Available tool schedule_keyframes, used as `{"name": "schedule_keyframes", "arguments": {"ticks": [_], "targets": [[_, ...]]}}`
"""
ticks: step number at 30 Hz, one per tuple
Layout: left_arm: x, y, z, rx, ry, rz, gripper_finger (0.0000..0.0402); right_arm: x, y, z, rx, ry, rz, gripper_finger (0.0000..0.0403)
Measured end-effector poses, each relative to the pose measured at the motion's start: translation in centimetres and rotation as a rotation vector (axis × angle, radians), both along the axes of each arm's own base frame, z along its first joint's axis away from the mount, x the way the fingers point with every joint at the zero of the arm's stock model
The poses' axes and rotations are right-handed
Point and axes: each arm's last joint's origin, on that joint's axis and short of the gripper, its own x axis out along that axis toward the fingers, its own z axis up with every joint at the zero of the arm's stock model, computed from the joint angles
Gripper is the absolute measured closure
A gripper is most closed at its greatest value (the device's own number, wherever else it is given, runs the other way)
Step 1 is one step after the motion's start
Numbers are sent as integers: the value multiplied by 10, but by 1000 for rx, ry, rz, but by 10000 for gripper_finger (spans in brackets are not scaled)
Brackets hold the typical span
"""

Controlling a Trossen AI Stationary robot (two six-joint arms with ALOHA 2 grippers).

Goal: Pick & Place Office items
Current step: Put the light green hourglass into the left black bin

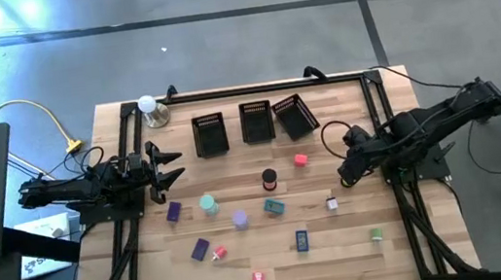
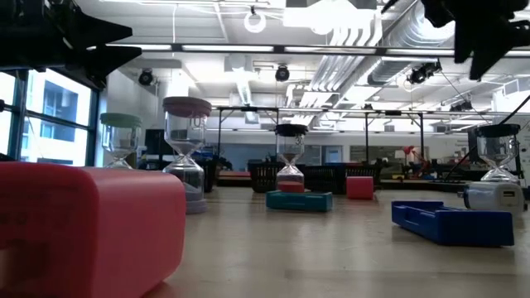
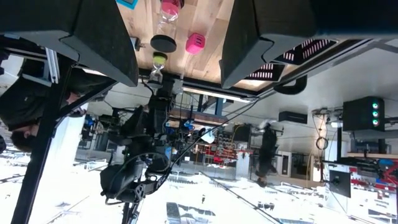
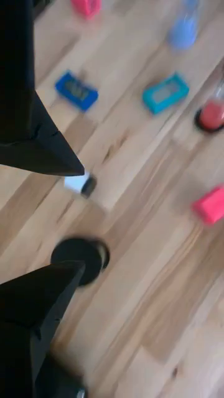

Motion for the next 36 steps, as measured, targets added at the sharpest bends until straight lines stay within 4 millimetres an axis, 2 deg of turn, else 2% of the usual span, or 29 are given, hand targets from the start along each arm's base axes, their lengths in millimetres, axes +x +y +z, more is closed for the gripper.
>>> {"name": "schedule_keyframes", "arguments": {"ticks": [4,9,21,25,32,36], "targets": [[0,0,0,-29,-5,-6,178,9,0,4,-53,-111,31,178],[0,0,0,-42,-5,-9,178,18,2,5,-126,-153,170,178],[0,0,0,-45,-5,-9,178,28,6,6,-95,-219,155,174],[0,0,-1,-44,-1,-9,178,29,6,6,-116,-227,155,149],[0,0,-2,-43,11,-9,178,31,6,7,-128,-251,156,76],[0,0,-2,-43,11,-9,178,30,7,6,-89,-234,160,56]]}}
